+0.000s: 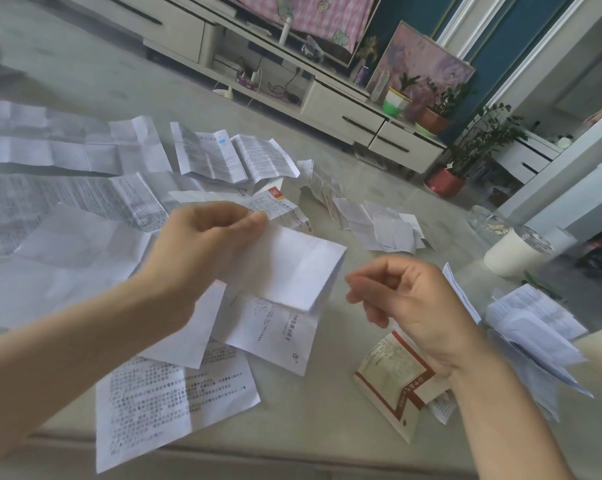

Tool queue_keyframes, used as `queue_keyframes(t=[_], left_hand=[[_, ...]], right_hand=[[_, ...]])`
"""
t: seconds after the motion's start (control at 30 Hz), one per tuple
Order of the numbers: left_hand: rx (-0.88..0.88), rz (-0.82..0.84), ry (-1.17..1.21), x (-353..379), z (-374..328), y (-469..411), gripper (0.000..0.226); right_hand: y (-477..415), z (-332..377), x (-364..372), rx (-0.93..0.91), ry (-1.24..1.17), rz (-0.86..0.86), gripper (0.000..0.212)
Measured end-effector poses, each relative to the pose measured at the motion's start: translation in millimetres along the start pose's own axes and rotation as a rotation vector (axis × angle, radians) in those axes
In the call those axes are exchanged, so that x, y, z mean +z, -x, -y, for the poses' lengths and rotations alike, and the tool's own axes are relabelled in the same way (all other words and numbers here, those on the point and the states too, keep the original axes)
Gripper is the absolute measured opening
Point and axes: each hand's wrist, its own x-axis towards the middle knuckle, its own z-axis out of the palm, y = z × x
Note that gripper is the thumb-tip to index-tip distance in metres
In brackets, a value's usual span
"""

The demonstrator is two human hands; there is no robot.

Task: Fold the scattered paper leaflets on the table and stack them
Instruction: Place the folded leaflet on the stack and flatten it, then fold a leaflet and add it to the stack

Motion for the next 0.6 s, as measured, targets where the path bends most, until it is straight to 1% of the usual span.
queue_keyframes(t=[0.03, 0.07, 0.1, 0.17, 0.2, 0.23, 0.27, 0.33, 0.4, 0.5, 0.6], left_hand=[[0.03, -0.035, 0.001, -1, 0, 1, 0.022], [0.088, -0.063, -0.017, 0, -2, 3, 0.022], [0.147, -0.073, -0.049, 3, -2, 6, 0.02], [0.205, -0.066, -0.089, 11, 1, 13, 0.014], [0.21, -0.056, -0.098, 14, 4, 16, 0.013], [0.203, -0.049, -0.108, 17, 8, 18, 0.017], [0.183, -0.036, -0.113, 21, 12, 21, 0.02], [0.148, -0.004, -0.121, 24, 16, 24, 0.02], [0.131, 0.094, -0.136, 28, 12, 28, 0.018], [0.123, 0.258, -0.125, 34, 6, 36, 0.02], [0.131, 0.279, -0.152, 37, 4, 44, 0.016]], right_hand=[[0, -2, -1, 0.017, -0.042, -0.038, 0.004], [1, -3, -3, 0.036, -0.09, -0.056, 0.01], [5, -3, -4, 0.06, -0.149, -0.045, 0.022], [13, -2, -3, 0.095, -0.212, 0.062, 0.042], [17, -3, -1, 0.104, -0.212, 0.117, 0.044], [20, -4, 3, 0.105, -0.199, 0.149, 0.043], [25, -5, 6, 0.104, -0.184, 0.139, 0.037], [29, -9, 7, 0.081, -0.148, 0.049, 0.017], [34, -10, -3, 0.055, -0.098, -0.07, 0.006], [43, -11, -26, 0.039, -0.045, -0.245, 0.003], [52, -20, -47, 0.071, -0.07, -0.395, 0.007]])
